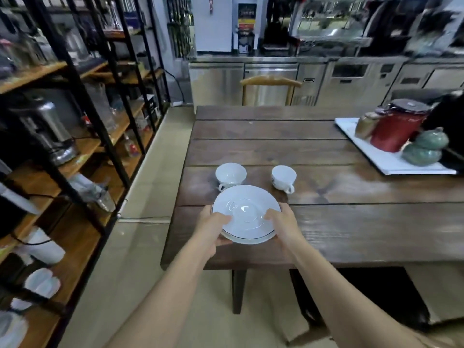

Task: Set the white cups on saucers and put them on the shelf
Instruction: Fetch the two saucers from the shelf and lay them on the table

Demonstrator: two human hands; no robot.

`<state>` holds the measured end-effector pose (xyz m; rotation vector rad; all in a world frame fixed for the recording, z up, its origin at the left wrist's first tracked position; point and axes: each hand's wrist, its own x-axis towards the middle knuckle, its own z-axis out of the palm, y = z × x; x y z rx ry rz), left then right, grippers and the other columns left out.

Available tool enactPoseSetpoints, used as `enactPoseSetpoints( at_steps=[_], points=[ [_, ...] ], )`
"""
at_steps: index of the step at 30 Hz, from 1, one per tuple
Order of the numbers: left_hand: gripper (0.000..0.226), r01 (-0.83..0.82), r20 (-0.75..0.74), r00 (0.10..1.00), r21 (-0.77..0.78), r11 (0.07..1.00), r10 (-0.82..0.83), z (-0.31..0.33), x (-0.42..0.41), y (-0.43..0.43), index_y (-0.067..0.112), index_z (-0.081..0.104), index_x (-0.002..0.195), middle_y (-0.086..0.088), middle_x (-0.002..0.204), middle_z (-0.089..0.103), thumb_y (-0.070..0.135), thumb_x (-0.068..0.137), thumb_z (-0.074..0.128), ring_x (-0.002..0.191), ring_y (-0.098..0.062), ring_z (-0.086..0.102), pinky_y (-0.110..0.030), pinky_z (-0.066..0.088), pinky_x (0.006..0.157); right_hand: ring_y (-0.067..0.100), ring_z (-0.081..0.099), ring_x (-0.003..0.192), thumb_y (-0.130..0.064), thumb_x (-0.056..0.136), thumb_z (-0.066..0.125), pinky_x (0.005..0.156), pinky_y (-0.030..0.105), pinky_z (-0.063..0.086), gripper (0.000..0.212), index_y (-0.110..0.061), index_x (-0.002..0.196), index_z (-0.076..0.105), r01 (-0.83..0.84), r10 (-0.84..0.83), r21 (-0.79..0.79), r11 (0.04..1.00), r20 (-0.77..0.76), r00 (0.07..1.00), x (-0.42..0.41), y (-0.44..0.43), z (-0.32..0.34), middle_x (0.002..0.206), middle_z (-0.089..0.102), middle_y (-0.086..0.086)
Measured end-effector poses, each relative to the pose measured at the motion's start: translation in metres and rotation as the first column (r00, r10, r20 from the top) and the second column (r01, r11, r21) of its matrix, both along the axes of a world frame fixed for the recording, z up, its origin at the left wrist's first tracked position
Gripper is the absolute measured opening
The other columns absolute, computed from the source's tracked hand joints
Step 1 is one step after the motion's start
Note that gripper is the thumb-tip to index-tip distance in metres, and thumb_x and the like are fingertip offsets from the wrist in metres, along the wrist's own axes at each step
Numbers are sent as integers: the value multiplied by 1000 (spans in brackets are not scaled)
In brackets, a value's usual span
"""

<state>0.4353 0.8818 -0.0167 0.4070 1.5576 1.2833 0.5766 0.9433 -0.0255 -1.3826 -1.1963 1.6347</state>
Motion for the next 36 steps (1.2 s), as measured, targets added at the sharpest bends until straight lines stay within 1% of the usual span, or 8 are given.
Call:
enactPoseSetpoints(
  at_steps=[5, 9, 16, 23, 27, 30, 33, 36],
  points=[
    [37, 71, 11, 997, -141, 987, -70, -30, 2, 42, 6, 50, 123, -15, 112, 62, -2, 87, 46, 90, -28, 60, -36, 52, 57, 20, 51, 90, -1, 84, 48, 59, 24, 38, 36, -7, 119, 48, -51, 59, -59, 997, 134, 989, 8, 37, -31, 101, 56, 3],
    [40, 122, 44, 992, -229, 966, -115, -50, -3, 77, 5, 50, 124, -18, 118, 62, -3, 85, 45, 95, -32, 60, -39, 54, 63, 19, 49, 77, 8, 82, 45, 62, 28, 35, 29, -19, 76, 55, -52, 64, -66, 996, 192, 979, 9, 65, -46, 82, 56, 6],
    [23, 160, 44, 987, -307, 938, -154, -65, -14, 118, 7, 56, 102, -10, 104, 61, -6, 86, 44, 95, -27, 57, -44, 53, 78, 19, 49, 76, 7, 76, 51, 67, 31, 40, 31, -21, 64, 53, -102, 114, -51, 993, 347, 931, 8, 104, -68, 70, 55, -2],
    [23, 96, 16, 995, -379, 920, -97, -75, -24, 132, 6, 56, 105, -14, 119, 59, -5, 86, 46, 104, -31, 58, -38, 54, 59, 16, 59, 79, 4, 74, 54, 54, 11, 43, 29, -15, 95, 63, -123, 109, 5, 992, 422, 900, 4, 114, -85, 83, 66, -2],
    [21, 156, -65, 979, -381, 911, -195, -79, -24, 137, 7, 55, 105, -7, 116, 58, -1, 88, 47, 102, -26, 55, -39, 55, 66, 24, 62, 95, -7, 76, 59, 67, 26, 47, 30, -11, 106, 61, -144, 105, 32, 989, 528, 843, 6, 119, -96, 101, 64, 4],
    [22, 186, -296, 894, -437, 880, -336, -87, -23, 137, 6, 59, 106, -5, 115, 55, 9, 86, 51, 93, -26, 57, -41, 58, 74, 23, 53, 99, -26, 79, 63, 84, 38, 46, 47, -13, 121, 48, -176, 109, 22, 984, 708, 698, 9, 121, -100, 118, 45, 4],
    [30, 161, -534, 707, -517, 841, -464, -90, -21, 136, 7, 54, 109, -7, 117, 53, 24, 85, 60, 96, -31, 61, -38, 55, 78, 20, 50, 90, -36, 76, 68, 82, 40, 45, 46, -11, 109, 47, -123, 64, 26, 992, 738, 672, 14, 121, -100, 110, 40, 2],
    [32, 165, -575, 637, -548, 820, -513, -94, -17, 134, 4, 47, 108, -12, 113, 59, 27, 89, 57, 101, -34, 59, -35, 44, 70, 21, 49, 85, -34, 79, 66, 79, 41, 46, 38, -7, 98, 48, -122, 59, 37, 992, 718, 694, 15, 120, -106, 103, 39, 2]
  ],
)
